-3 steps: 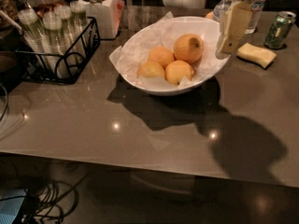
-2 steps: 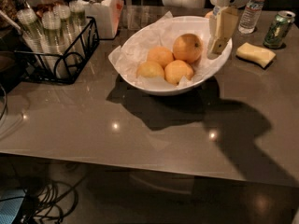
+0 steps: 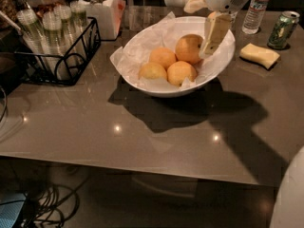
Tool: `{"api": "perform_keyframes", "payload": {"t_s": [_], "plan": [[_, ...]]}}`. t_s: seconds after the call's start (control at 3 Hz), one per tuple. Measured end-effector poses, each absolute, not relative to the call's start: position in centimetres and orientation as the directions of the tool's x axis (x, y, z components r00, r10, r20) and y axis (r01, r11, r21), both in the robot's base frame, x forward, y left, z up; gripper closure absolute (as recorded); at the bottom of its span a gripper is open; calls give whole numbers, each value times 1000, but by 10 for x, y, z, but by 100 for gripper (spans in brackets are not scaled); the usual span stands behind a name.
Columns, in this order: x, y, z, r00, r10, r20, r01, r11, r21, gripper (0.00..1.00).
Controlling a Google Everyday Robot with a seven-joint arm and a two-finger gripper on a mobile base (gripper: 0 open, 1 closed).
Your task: Pick orange from white bowl
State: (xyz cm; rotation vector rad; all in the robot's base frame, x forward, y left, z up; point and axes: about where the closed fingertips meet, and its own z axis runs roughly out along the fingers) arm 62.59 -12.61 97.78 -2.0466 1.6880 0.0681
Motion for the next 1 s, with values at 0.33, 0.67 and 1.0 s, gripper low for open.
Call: {"api": "perform_keyframes", "payload": {"t_s": [0.33,0.67,1.0], "plan": [[633,-129,974,222,-910,-349,-935,-97,-342,37],[642,-130,967,222,-907,-358,-935,-93,-343,32],[649,-131,955,223,-902,-369,-939,-98,-328,30]]}}
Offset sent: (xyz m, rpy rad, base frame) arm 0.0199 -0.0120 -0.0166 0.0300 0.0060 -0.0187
